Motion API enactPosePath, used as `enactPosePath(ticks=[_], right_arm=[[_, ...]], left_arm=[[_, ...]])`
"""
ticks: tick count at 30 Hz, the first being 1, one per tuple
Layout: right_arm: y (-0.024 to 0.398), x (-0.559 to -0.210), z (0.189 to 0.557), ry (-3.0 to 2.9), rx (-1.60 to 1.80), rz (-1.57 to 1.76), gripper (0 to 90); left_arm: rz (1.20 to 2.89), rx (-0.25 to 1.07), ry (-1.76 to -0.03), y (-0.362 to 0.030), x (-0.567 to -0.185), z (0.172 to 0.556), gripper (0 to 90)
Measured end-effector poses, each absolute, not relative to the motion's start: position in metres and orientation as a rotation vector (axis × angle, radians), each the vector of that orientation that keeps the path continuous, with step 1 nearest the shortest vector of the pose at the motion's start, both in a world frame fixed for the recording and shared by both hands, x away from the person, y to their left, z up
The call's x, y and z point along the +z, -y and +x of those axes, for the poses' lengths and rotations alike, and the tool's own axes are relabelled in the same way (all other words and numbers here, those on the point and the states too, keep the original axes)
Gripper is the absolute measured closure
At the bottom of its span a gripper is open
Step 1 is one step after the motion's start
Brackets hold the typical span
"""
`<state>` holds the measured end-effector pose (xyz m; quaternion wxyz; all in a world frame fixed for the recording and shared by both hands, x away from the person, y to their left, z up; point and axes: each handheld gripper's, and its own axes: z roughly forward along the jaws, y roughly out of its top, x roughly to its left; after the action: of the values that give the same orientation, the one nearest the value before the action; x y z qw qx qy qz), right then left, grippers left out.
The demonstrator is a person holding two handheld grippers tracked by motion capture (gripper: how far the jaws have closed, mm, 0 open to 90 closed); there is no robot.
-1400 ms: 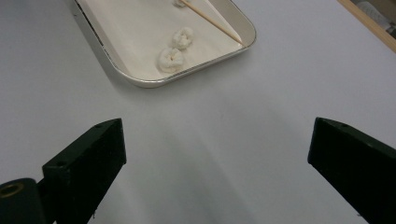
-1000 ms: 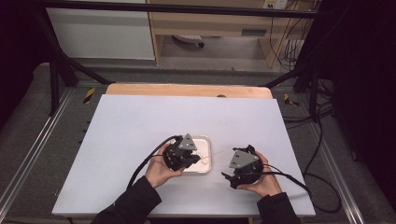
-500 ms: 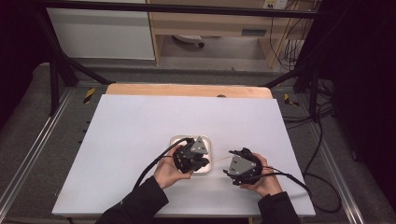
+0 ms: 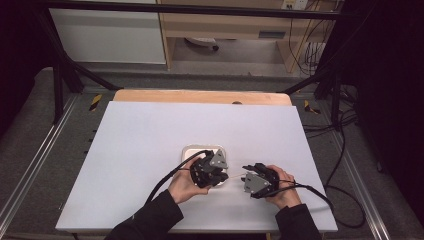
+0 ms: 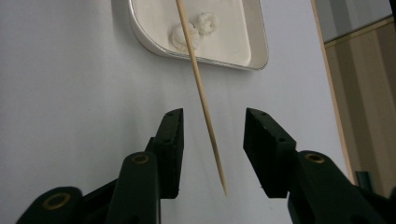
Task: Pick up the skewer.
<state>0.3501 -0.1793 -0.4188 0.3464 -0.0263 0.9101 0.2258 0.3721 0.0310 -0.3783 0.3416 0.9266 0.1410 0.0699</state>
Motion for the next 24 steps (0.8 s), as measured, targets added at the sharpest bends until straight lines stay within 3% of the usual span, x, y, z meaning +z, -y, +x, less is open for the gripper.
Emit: enactPosePath(ticks=[17,24], right_arm=[[0.1764,-0.4215,0.3489,-2.387,0.543,-0.24,86.9],[0.1764,-0.4216,0.3464,-2.392,0.522,-0.25,89.1]], left_arm=[[2.418,0.166,-0.341,-0.0296,-0.3808,0.3718,88.7],[2.419,0.157,-0.349,-0.0296,-0.382,0.3731,88.6]])
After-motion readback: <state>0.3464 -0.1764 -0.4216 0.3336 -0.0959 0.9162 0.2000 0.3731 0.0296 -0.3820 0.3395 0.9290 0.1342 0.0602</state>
